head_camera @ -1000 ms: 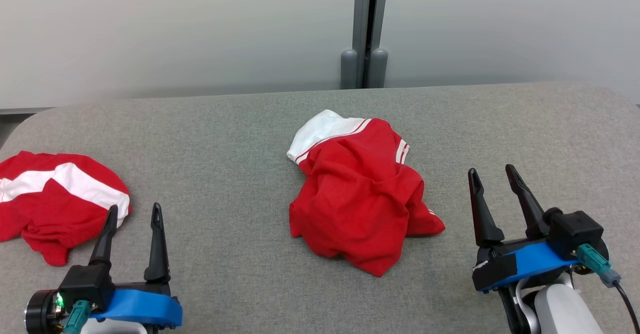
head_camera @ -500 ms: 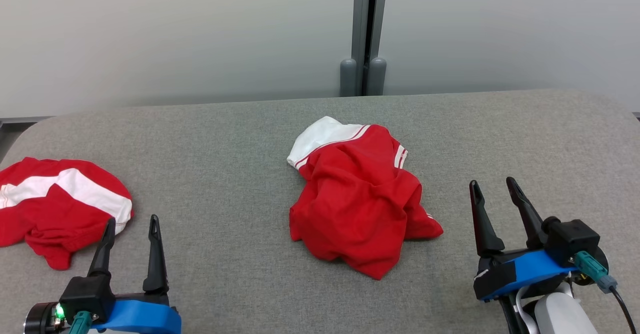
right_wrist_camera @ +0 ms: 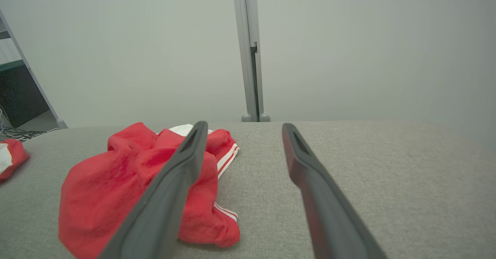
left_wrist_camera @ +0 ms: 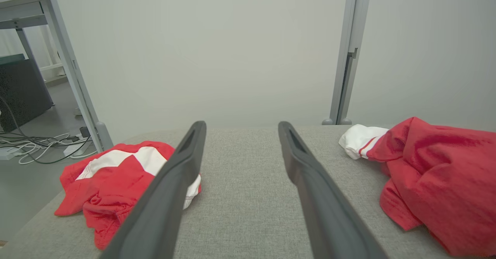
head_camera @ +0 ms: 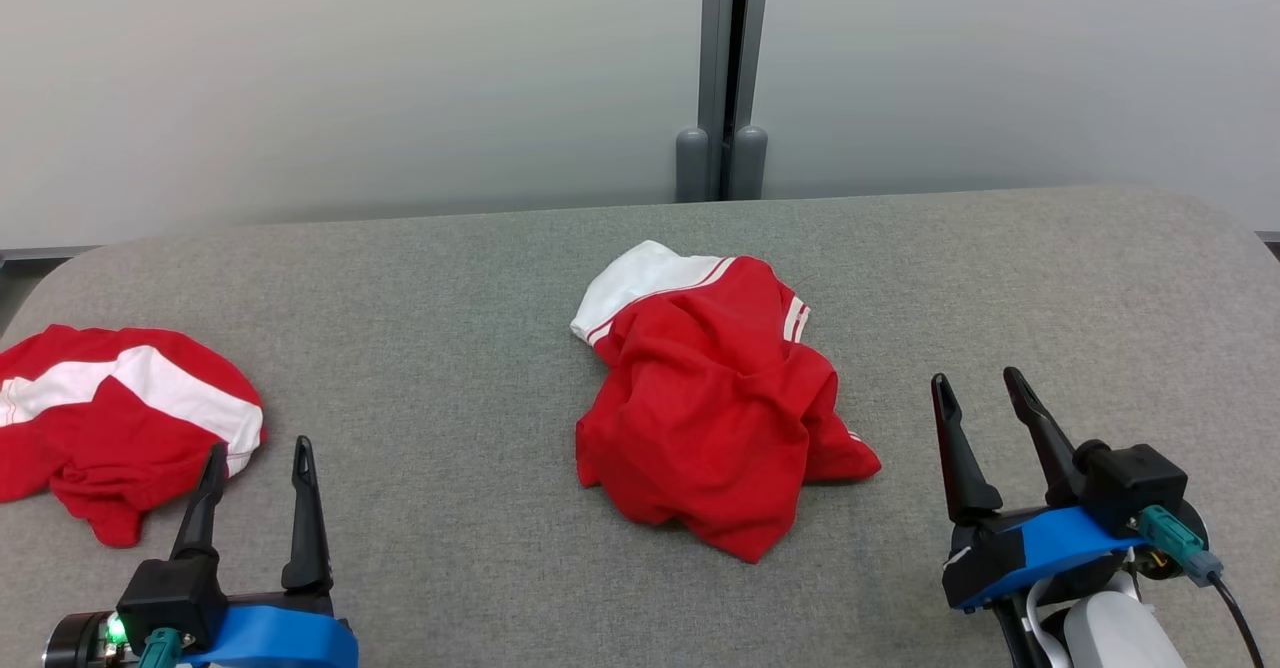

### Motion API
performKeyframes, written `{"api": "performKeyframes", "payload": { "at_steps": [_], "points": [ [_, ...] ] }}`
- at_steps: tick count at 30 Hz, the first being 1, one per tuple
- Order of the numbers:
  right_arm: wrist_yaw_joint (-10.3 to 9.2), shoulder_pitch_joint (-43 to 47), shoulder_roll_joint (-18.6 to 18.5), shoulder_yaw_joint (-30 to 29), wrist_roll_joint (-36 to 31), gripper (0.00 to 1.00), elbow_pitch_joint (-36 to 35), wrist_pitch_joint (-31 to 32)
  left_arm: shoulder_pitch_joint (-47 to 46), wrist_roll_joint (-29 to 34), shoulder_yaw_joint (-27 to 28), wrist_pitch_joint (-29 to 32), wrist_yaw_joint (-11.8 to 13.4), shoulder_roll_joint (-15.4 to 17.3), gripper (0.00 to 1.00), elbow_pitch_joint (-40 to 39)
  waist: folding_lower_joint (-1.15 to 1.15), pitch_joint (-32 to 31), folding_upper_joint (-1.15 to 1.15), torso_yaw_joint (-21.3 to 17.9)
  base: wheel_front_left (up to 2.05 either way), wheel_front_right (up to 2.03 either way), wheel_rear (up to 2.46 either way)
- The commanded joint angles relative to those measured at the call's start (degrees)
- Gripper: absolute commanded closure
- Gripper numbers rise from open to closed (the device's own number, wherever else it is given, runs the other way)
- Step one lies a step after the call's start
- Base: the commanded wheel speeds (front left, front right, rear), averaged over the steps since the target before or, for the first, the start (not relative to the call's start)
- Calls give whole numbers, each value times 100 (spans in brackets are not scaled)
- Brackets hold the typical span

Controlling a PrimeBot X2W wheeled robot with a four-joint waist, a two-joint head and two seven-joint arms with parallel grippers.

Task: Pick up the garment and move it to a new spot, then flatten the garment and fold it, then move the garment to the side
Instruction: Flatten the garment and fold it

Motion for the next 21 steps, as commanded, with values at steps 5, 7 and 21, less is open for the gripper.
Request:
{"api": "performKeyframes", "payload": {
  "at_steps": [5,7,21],
  "points": [
    [1,33,-23,1,-2,0,16,14,31,69,74,-15,-63,-43,0,25,0,11,0,-5,0,0,0],
    [1,30,-23,-6,-5,0,25,18,18,97,90,-15,-78,-60,0,29,0,14,0,-3,0,0,0],
    [1,-699,-22,14,-346,0,99,158,-203,217,170,-15,-190,-147,0,31,0,171,0,116,0,0,0]
  ]
}}
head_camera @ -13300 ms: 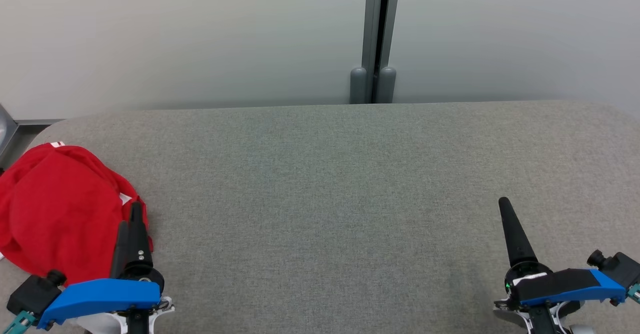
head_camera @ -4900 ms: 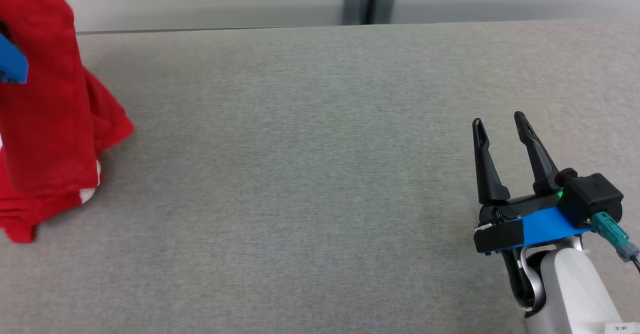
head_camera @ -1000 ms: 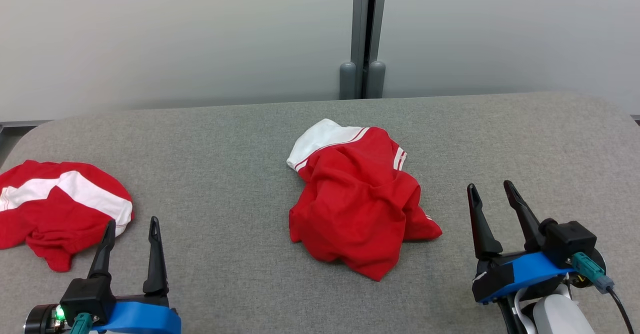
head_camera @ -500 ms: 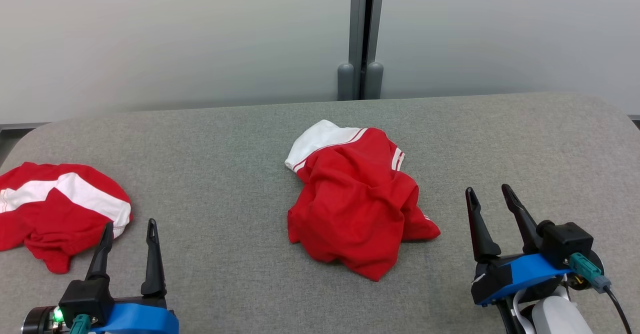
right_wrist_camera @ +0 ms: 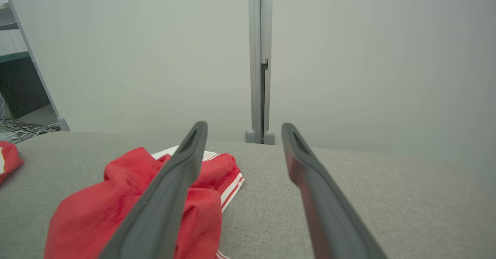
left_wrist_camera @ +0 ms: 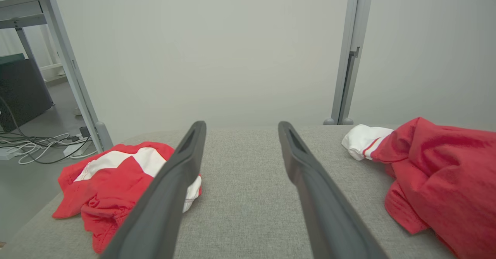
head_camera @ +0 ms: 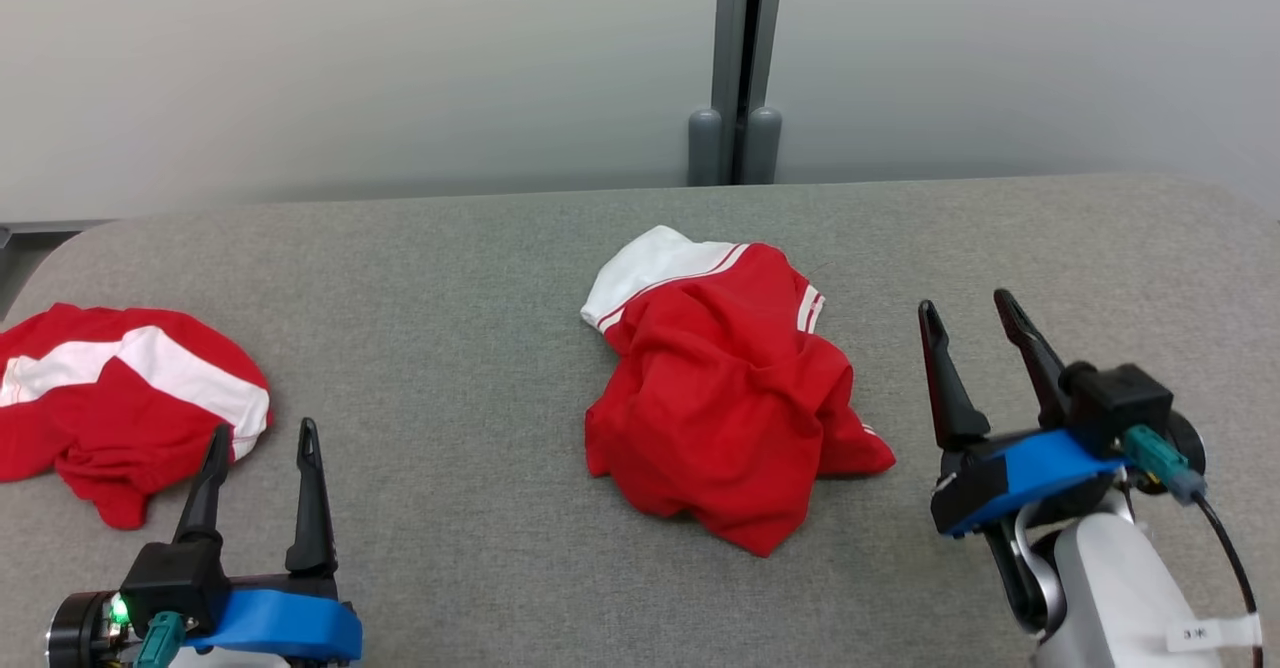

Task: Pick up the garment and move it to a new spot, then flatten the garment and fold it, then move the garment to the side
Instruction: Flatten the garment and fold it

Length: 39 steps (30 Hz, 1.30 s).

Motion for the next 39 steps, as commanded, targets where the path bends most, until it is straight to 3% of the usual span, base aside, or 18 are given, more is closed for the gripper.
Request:
{"api": "performKeyframes", "payload": {
  "at_steps": [1,10,20,28,29,30,31,32,39],
  "points": [
    [1,-145,-21,6,-59,0,75,60,-91,34,10,-15,-17,-8,0,0,0,50,0,56,0,0,0],
    [1,-574,-22,-154,-237,0,1252,466,-283,104,0,-15,-96,-137,0,0,0,277,0,377,0,0,0],
    [1,-824,-23,-404,-385,0,2915,295,-520,137,17,-15,-192,-242,0,47,0,540,0,616,0,0,0],
    [8,-1004,13,303,65,0,3831,245,-569,194,65,-15,-228,-315,0,107,0,577,0,641,0,0,0],
    [8,-1026,17,411,157,6,3893,234,-570,199,74,-15,-234,-321,0,112,0,574,0,636,0,0,0],
    [8,-1041,20,507,229,64,3930,211,-568,203,83,-15,-240,-325,0,119,0,568,0,626,0,0,0],
    [8,-1056,21,605,297,75,3953,187,-563,207,91,-15,-246,-331,0,121,0,558,0,613,0,0,0],
    [8,-1085,18,689,367,100,3980,164,-553,208,103,-15,-251,-334,0,122,0,546,0,596,0,0,0],
    [1,-1311,-43,850,600,100,4011,-72,-428,263,175,-15,-255,-347,0,89,0,442,0,401,0,0,0]
  ]
}}
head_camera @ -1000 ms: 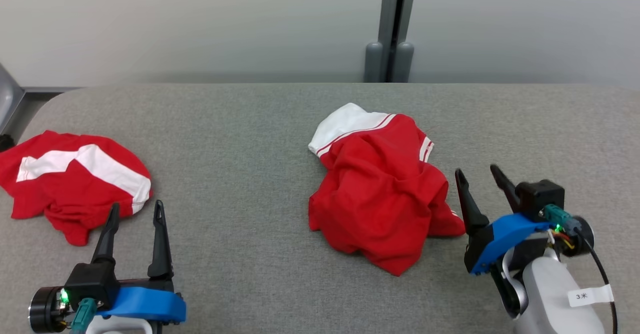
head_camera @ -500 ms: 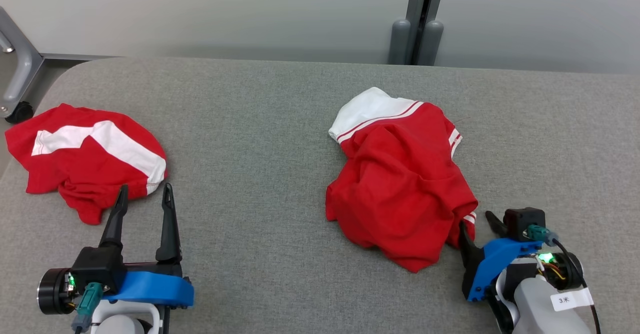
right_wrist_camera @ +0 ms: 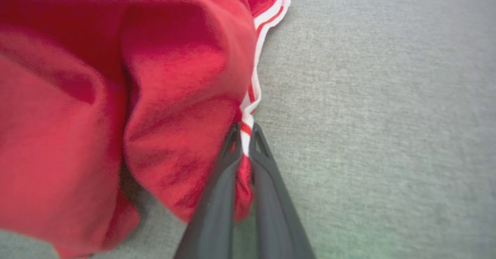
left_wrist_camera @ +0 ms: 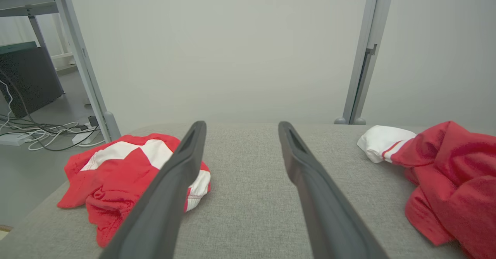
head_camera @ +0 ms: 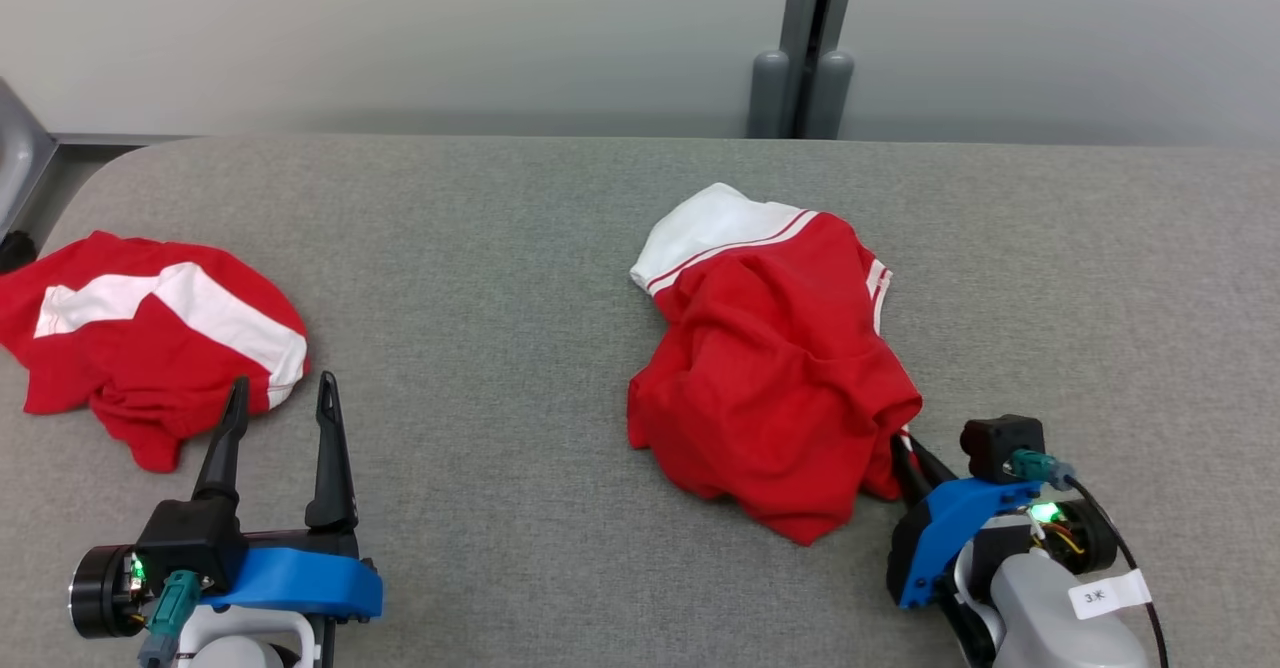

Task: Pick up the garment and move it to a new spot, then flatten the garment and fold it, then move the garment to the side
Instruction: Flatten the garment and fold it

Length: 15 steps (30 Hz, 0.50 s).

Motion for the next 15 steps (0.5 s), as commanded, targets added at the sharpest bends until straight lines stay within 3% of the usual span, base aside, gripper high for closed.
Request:
{"api": "performKeyframes", "payload": {
  "at_steps": [1,15],
  "points": [
    [1,-92,-92,-36,42,100,22,-61,49,42,18,-15,-6,1,0,-19,0,-46,0,-82,0,0,0],
    [1,-18,-1331,-1031,-24,100,-386,-196,170,39,133,-15,-56,-79,0,-67,0,-152,0,-497,0,0,0]
  ]
}}
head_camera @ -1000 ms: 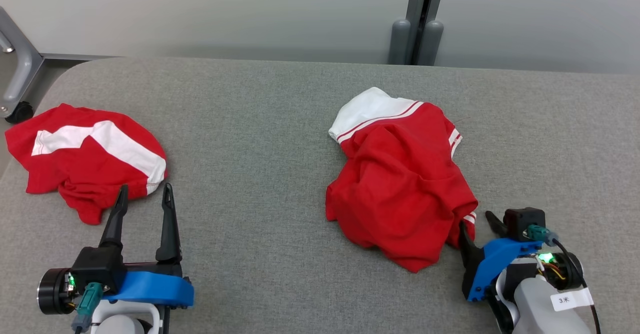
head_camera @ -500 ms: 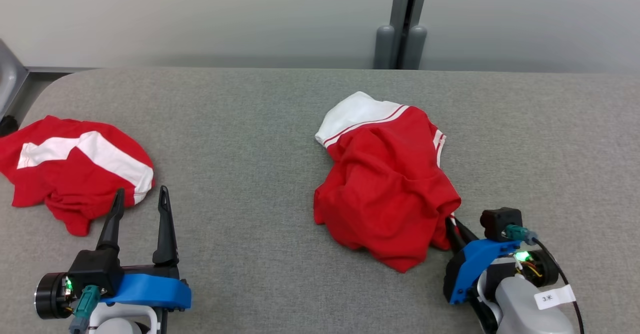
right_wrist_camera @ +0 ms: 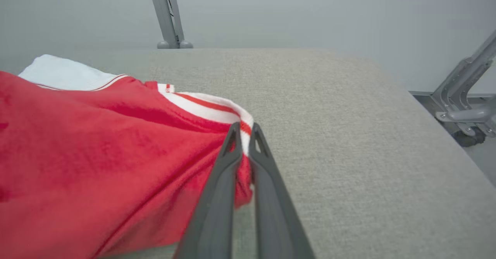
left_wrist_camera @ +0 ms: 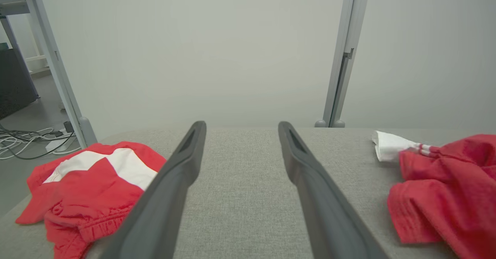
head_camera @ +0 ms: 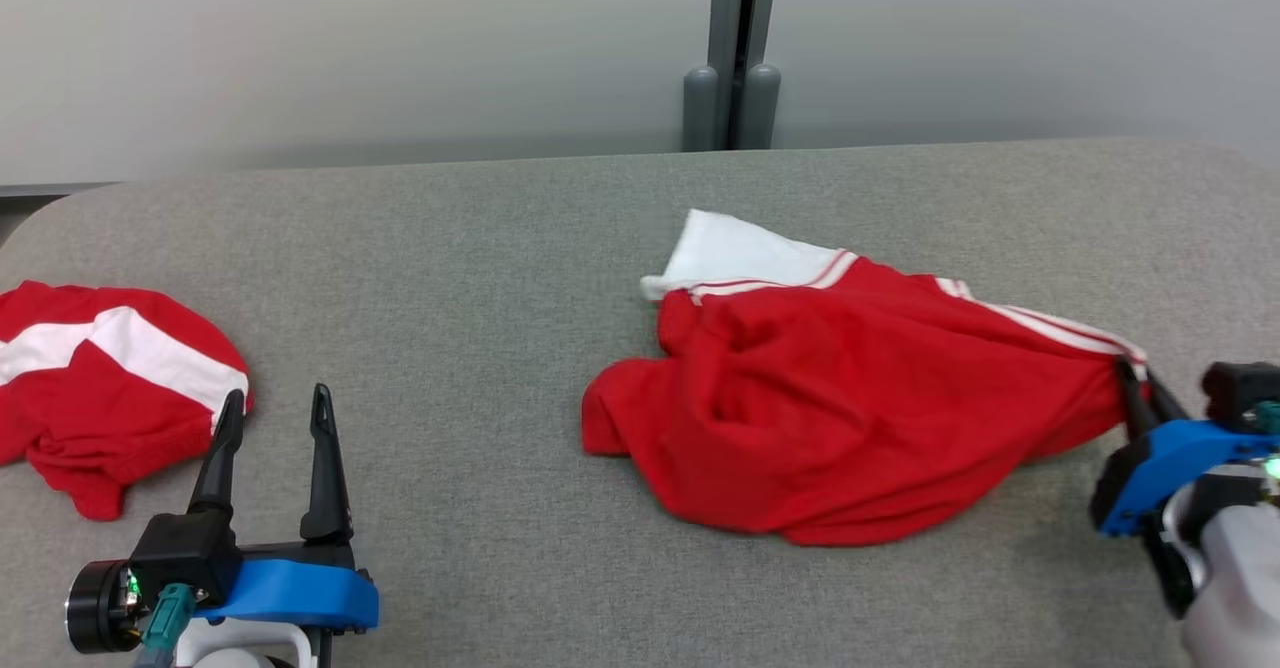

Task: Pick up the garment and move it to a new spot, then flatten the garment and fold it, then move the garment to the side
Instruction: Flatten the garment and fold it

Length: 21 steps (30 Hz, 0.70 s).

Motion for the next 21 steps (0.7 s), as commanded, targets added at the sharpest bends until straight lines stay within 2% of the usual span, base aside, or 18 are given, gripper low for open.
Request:
{"api": "performKeyframes", "payload": {
  "at_steps": [1,4,8,14,21],
  "points": [
    [1,104,-146,-159,-62,100,-109,-28,36,11,20,-15,-31,-24,0,-15,-1,-25,0,-42,0,0,0],
    [1,193,-312,-382,-139,100,-277,-31,42,19,34,-15,-36,-36,0,-21,-1,-45,0,-77,0,0,0],
    [1,295,-273,-492,-239,100,-455,-29,73,48,26,-15,-1,-59,0,-56,-1,-62,0,-106,0,0,0],
    [1,368,130,-299,-142,100,-990,67,127,53,36,-15,-8,-82,0,-93,-1,-69,0,-134,0,0,0],
    [1,408,710,538,194,100,-1830,391,48,50,49,-15,-38,-79,0,-62,-1,-111,0,-2,0,0,0]
  ]
}}
